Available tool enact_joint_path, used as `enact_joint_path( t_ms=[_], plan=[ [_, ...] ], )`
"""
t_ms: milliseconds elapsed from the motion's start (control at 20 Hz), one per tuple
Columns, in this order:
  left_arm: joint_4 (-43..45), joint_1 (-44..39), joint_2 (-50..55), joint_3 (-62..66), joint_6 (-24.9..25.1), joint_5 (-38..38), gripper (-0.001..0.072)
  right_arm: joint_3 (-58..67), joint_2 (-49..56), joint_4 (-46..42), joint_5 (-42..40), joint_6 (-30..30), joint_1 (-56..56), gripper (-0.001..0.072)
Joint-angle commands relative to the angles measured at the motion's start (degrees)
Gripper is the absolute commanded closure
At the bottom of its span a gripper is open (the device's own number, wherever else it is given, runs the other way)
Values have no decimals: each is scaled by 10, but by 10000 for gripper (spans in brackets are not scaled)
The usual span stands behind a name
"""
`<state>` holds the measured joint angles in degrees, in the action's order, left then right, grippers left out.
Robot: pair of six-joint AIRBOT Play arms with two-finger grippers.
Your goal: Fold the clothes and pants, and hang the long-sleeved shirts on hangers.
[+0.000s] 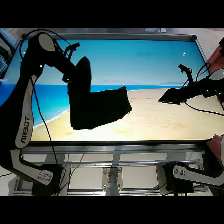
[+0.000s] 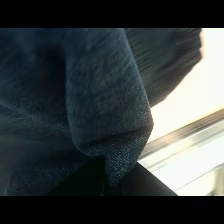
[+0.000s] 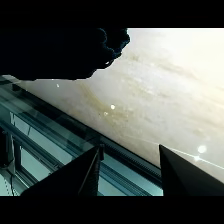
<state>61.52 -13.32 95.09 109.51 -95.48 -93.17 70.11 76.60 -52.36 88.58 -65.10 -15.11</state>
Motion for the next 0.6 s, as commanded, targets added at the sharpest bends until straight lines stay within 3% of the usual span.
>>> enact_joint_path(
  t_ms=[0, 550],
  plan=[
    [-72, -7, 9, 1, -1, 69, 682, 0, 0, -4, -2, 2, 0, 306],
    [-108, -42, 45, 0, 18, 101, 682, 0, 0, -3, -12, 3, 0, 306]
  ],
)
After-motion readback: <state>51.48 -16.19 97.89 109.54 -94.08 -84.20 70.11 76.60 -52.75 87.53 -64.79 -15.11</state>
